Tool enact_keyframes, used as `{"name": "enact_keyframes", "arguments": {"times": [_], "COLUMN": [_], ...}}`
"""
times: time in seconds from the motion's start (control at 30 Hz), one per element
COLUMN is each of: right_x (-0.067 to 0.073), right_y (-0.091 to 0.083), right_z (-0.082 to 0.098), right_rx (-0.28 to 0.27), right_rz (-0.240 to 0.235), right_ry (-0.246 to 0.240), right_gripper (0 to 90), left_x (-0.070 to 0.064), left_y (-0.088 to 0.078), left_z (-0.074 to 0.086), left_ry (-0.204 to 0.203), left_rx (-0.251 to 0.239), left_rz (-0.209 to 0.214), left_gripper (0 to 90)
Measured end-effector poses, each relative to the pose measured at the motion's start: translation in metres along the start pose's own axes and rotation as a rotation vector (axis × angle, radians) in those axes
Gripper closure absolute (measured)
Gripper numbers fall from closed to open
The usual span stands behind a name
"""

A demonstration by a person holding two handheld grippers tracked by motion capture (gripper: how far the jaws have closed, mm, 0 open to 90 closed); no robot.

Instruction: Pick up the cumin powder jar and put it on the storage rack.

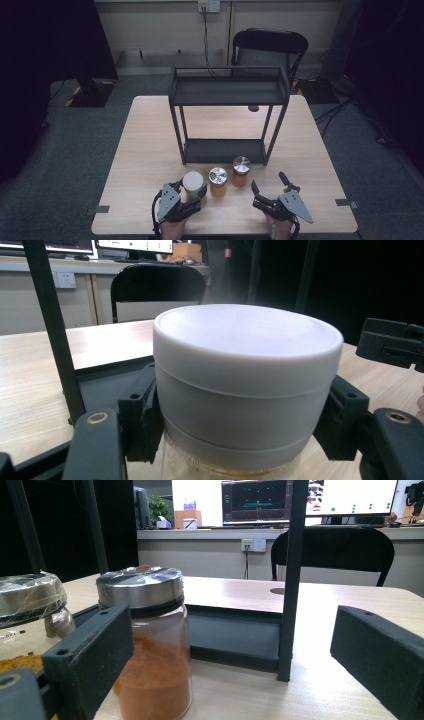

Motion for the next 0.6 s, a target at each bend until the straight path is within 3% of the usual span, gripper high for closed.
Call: {"name": "enact_keyframes", "arguments": {"times": [0.6], "right_x": [-0.0002], "right_y": [0.0000], "right_z": [-0.0001], "right_rx": [0.000], "right_rz": [0.000], "right_ry": [0.003], "right_gripper": [2.8], "left_x": [-0.0056], "left_y": [-0.0022], "left_z": [-0.0040], "left_ry": [-0.014], "left_rx": [0.016], "left_rz": [-0.039], "left_gripper": [34.1]}}
Point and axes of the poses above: each handheld gripper's, and its own axes: y roughly forward along the jaws, z roughly out of its underside, x roughly to its left, the point moved 3 cm from there along y, roughly forward along the jaws, and after that the axes turned 5 degrees about y, right-handed, at the moved point
